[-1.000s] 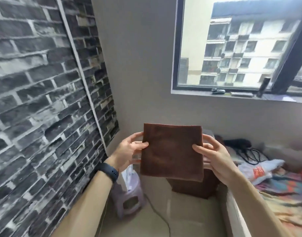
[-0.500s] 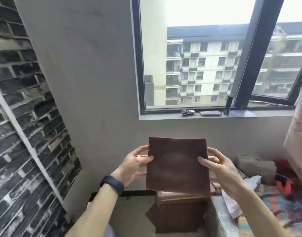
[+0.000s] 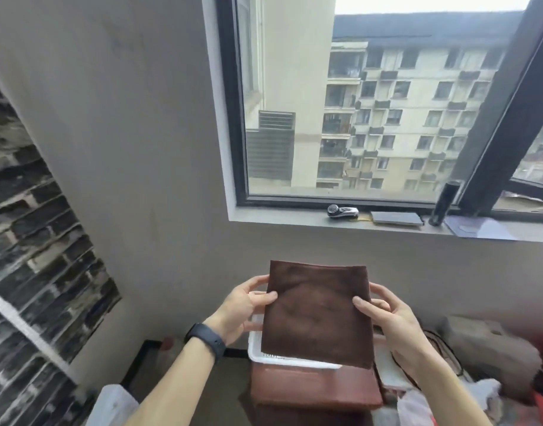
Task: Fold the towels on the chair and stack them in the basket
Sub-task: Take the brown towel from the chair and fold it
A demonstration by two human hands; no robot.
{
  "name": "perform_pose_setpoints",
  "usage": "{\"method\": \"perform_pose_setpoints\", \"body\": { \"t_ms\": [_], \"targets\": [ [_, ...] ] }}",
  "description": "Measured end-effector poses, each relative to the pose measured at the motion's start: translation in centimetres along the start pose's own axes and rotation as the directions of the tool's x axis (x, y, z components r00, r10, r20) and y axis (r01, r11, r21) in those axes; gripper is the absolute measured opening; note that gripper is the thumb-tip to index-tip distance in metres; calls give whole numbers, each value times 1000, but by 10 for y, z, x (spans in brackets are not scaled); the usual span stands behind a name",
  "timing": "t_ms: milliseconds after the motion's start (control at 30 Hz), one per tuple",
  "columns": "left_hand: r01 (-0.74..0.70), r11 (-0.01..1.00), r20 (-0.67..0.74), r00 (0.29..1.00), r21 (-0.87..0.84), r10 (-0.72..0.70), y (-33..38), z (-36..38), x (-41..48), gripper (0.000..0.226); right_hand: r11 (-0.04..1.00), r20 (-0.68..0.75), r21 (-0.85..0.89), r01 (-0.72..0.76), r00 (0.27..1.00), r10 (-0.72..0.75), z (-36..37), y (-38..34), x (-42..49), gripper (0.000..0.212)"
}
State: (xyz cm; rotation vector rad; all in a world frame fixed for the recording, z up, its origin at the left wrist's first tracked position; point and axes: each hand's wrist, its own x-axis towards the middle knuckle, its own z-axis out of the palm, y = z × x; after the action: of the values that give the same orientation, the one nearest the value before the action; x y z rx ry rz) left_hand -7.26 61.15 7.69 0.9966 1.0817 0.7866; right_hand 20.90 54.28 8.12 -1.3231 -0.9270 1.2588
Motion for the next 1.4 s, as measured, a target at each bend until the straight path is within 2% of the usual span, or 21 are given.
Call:
{"method": "perform_pose_setpoints", "body": {
  "t_ms": [233, 333, 533, 633, 700, 767, 833, 900, 1033, 1100, 1200, 1300, 1400],
  "targets": [
    [254, 967, -134, 957, -31, -256, -76, 5, 87, 33, 956, 22, -96, -276, 960, 279, -21, 87, 96, 27],
    [377, 925, -186, 906, -55, -380, -118, 0, 122, 28, 902, -29, -148, -405, 914, 405, -22, 138, 126, 24],
    [600, 800, -207, 784, 10, -585, -183, -21, 185, 32, 772, -171, -204, -602, 798, 577, -12, 218, 168, 24],
    [622, 779, -254, 768, 76, -588, -195, -30, 213, 43, 722, -206, -214, -658, 753, 625, -1, 234, 189, 19],
    [660, 749, -270, 733, 61, -624, -210, -37, 233, 47, 700, -206, -212, -681, 732, 650, 2, 242, 209, 22],
    [675, 736, -293, 713, 42, -637, -244, -51, 258, 70, 686, -221, -217, -694, 720, 658, 4, 253, 228, 28],
    [684, 728, -330, 698, 46, -635, -258, -59, 279, 79, 678, -215, -194, -709, 705, 676, 8, 261, 249, 31],
    [669, 742, -370, 702, 46, -609, -233, -53, 290, 72, 667, -209, -173, -725, 688, 695, 11, 270, 271, 36],
    [633, 772, -444, 708, 54, -549, -213, -44, 299, 66, 680, -176, -194, -707, 707, 685, 15, 292, 303, 41],
    [641, 760, -507, 693, 108, -512, -212, -45, 294, 59, 664, -175, -275, -695, 716, 676, 21, 305, 309, 54],
    [689, 681, -661, 634, 247, -401, -218, -55, 280, 46, 592, -228, -429, -682, 716, 660, 27, 318, 311, 69],
    [728, 630, -709, 594, 272, -380, -231, -64, 267, 56, 545, -280, -431, -719, 681, 677, 25, 327, 307, 63],
    [716, 625, -648, 640, 310, -412, -242, -71, 263, 49, 512, -271, -460, -725, 664, 697, 28, 331, 301, 55]
  ]
}}
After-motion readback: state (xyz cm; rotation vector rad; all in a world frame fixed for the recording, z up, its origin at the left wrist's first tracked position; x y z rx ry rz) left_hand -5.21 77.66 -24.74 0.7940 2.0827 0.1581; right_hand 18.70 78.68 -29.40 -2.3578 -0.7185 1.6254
